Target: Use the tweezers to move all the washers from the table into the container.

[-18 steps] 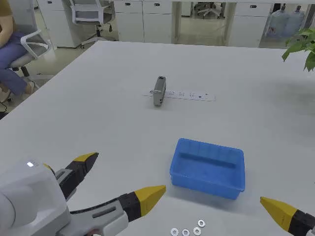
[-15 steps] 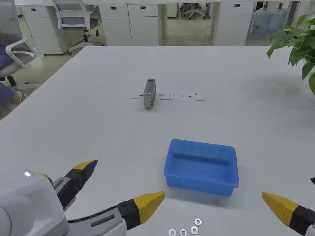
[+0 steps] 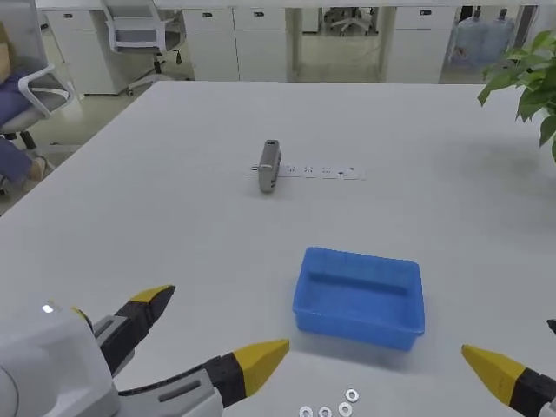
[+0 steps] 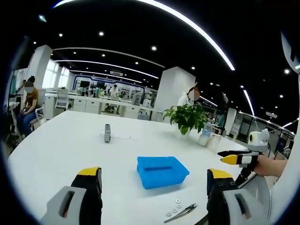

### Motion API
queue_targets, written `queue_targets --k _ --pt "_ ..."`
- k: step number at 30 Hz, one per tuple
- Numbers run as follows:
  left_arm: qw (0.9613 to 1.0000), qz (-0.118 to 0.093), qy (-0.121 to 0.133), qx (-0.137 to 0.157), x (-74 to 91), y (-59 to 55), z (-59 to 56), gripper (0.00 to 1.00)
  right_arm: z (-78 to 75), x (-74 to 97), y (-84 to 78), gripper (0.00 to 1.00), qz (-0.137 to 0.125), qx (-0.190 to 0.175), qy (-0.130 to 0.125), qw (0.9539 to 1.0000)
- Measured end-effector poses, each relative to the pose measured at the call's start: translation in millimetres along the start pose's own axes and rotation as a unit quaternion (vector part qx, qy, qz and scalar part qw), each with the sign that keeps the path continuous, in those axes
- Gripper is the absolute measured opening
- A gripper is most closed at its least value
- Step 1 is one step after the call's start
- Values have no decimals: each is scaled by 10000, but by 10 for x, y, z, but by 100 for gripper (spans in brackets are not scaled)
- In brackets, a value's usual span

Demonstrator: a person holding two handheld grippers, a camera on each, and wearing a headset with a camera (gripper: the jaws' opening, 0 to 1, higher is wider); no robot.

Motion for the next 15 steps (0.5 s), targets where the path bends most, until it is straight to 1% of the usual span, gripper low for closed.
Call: queue_targets --k 10,15 --pt "10000 29 4 4 5 -26 -11 95 -20 -2 1 67 14 27 -31 10000" --pt "10000 31 19 20 2 -31 3 95 -34 14 -3 67 -4 18 -73 10000"
Point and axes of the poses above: the centre of the closed fingertips' face, and the gripper's own axes: x roughly backward along the fingers, z roughly to its left, y roughly out of its top, the point moved 3 cm from there along x, roughly backward along the fingers, and after that the axes turned 6 degrees about -z, right-handed, at the moved point
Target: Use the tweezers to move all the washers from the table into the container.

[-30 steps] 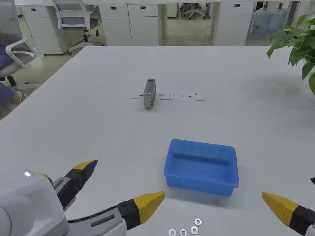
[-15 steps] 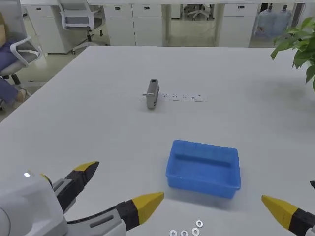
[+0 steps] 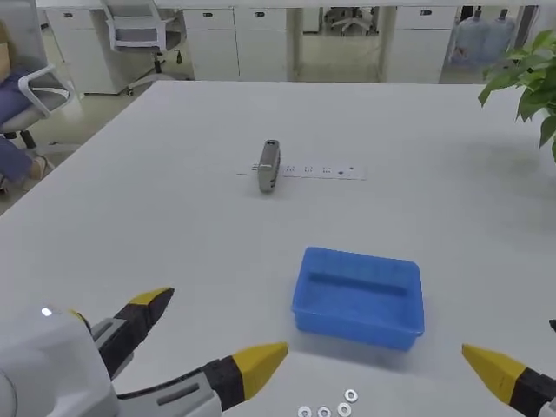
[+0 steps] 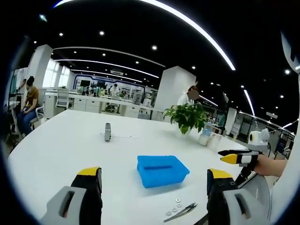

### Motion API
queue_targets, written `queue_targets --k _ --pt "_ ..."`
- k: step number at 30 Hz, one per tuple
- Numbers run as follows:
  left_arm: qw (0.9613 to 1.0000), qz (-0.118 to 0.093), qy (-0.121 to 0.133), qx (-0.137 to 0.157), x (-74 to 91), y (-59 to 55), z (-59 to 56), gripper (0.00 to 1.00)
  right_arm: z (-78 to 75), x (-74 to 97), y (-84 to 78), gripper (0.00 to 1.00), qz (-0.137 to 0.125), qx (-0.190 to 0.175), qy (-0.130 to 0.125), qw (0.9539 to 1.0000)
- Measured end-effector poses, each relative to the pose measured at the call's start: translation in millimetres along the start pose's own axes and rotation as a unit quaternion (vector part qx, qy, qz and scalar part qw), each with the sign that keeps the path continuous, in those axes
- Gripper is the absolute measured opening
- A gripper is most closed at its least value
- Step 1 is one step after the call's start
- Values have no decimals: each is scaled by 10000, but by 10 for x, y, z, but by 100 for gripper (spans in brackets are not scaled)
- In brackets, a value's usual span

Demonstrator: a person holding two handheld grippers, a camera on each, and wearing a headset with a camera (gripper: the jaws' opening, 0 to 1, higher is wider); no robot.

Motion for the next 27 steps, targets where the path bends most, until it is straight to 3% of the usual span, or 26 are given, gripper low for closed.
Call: queue_targets --k 22,27 --pt "10000 0 -77 9 -63 -4 2 93 -58 27 15 66 29 152 -78 9998" --pt "9959 611 -479 -457 -88 -153 -41 83 -24 19 -61 61 317 503 61 9982"
Point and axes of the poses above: the centre of the closed fingertips' face, and the gripper's own axes: x roughly backward along the fingers, z roughly to its left, y roughly out of its top, the point moved 3 cm from there along x, roughly backward along the fingers, and after that the axes turned 6 degrees about -z, right-handed, at the moved point
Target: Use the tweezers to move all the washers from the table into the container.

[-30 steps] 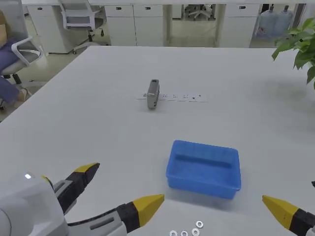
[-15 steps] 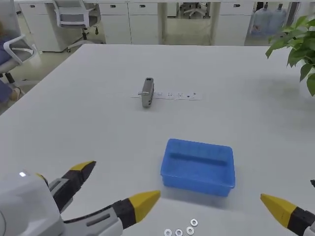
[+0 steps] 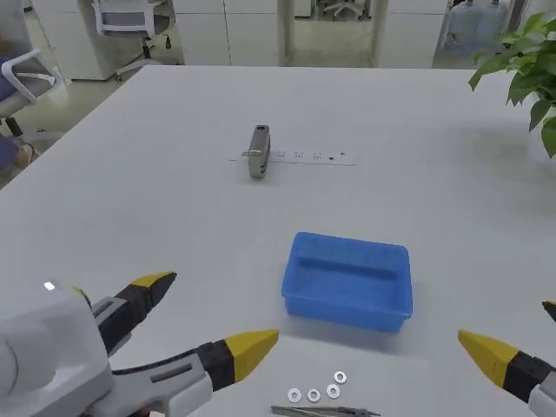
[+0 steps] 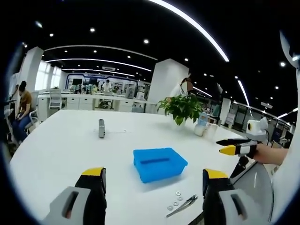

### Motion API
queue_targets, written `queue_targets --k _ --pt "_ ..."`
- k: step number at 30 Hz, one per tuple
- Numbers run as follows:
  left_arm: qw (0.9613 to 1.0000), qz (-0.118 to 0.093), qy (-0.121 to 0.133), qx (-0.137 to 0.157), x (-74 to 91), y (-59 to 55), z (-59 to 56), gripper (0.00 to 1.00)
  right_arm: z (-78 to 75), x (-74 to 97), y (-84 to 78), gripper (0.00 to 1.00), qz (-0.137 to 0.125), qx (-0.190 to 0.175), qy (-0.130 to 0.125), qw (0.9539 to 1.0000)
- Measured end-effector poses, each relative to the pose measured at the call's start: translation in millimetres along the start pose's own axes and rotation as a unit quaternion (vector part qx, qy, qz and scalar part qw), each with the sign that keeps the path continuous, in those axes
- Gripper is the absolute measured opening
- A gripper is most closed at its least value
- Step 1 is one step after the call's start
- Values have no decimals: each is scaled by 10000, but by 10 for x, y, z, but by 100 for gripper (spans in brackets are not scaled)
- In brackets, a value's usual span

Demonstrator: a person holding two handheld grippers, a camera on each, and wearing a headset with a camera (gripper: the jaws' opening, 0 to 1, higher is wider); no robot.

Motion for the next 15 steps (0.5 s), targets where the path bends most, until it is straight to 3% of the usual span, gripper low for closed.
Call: queue_targets --k 3,6,8,12,13,15 --pt "9987 328 -368 -103 -40 -92 -63 72 40 -33 -26 57 120 211 100 9997" --pt "9948 691 -658 -365 -77 -207 -113 56 96 -79 -76 52 324 436 261 9982" --pt "9919 900 -857 -279 -107 -296 -169 49 120 -102 -110 47 445 542 345 9969" --pt "9826 1391 -1183 -326 -161 -503 -235 37 180 -160 -174 38 616 652 566 9944" --pt "9818 1427 -1203 -355 -183 -531 -242 36 198 -178 -197 36 677 644 633 9936" --pt "9756 1696 -1339 -386 -211 -637 -269 33 216 -212 -229 34 734 636 690 9929"
Point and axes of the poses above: the centre of the closed fingertips' face, and the gripper's own axes: x roughly backward along the fingers, z roughly to its left, y roughly out of its top, the point moved 3 cm from there along x, roughly backward along the fingers, and after that the axes turned 6 degrees about -z, right-handed, at the moved point
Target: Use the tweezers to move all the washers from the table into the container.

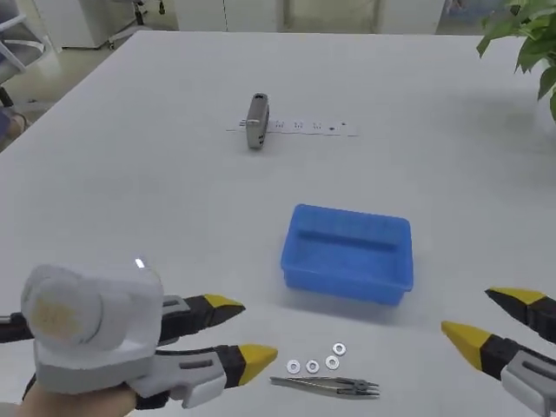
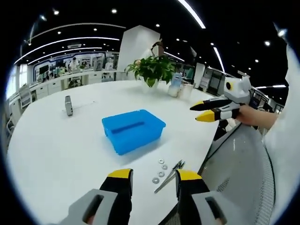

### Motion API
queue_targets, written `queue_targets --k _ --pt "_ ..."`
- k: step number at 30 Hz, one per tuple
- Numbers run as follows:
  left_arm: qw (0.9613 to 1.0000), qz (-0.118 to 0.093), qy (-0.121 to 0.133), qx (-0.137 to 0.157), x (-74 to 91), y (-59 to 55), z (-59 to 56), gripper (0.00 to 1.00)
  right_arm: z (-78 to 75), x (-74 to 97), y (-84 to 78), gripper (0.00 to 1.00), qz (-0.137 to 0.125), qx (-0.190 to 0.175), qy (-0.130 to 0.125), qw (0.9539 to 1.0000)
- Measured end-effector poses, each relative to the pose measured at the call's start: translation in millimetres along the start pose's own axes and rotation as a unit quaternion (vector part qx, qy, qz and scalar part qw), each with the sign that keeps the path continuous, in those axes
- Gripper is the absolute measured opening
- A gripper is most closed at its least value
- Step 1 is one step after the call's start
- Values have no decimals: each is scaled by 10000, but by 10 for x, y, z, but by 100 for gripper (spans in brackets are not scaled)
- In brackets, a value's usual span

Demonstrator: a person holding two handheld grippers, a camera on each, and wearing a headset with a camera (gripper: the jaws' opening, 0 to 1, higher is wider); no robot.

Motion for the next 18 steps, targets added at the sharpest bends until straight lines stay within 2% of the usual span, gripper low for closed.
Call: queue_targets --k 2,4,5,8,10,14,16,18 --pt "9997 192 -34 -111 -66 -70 16 26 29 -37 -26 33 72 -5 84 9999" --pt "9992 355 -141 -69 -126 -132 10 20 58 -69 -53 31 152 11 163 9998" --pt "9991 379 -165 -72 -152 -145 13 19 70 -82 -65 31 195 35 194 9996" --pt "9971 650 -300 -254 -214 -227 14 15 87 -116 -102 31 291 88 243 9992" --pt "9937 921 -385 -515 -255 -294 21 14 99 -132 -124 31 337 95 281 9990" --pt "9886 1172 -618 -709 -329 -355 -13 10 107 -153 -169 31 443 108 311 9985" --pt "9818 1443 -730 -994 -360 -422 -11 8 101 -157 -180 31 481 129 303 9983" --pt "9763 1645 -816 -1143 -376 -478 -17 7 95 -166 -193 31 505 117 307 9982"
Point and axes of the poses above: the centre of the closed fingertips' face, and the gripper's own axes: x roughly backward along the fingers, z roughly to its left, y roughly out of its top, the point moved 3 cm from there along x, roughly backward along the fingers, and after that the axes turned 6 degrees about -z, right-handed, at the moved point
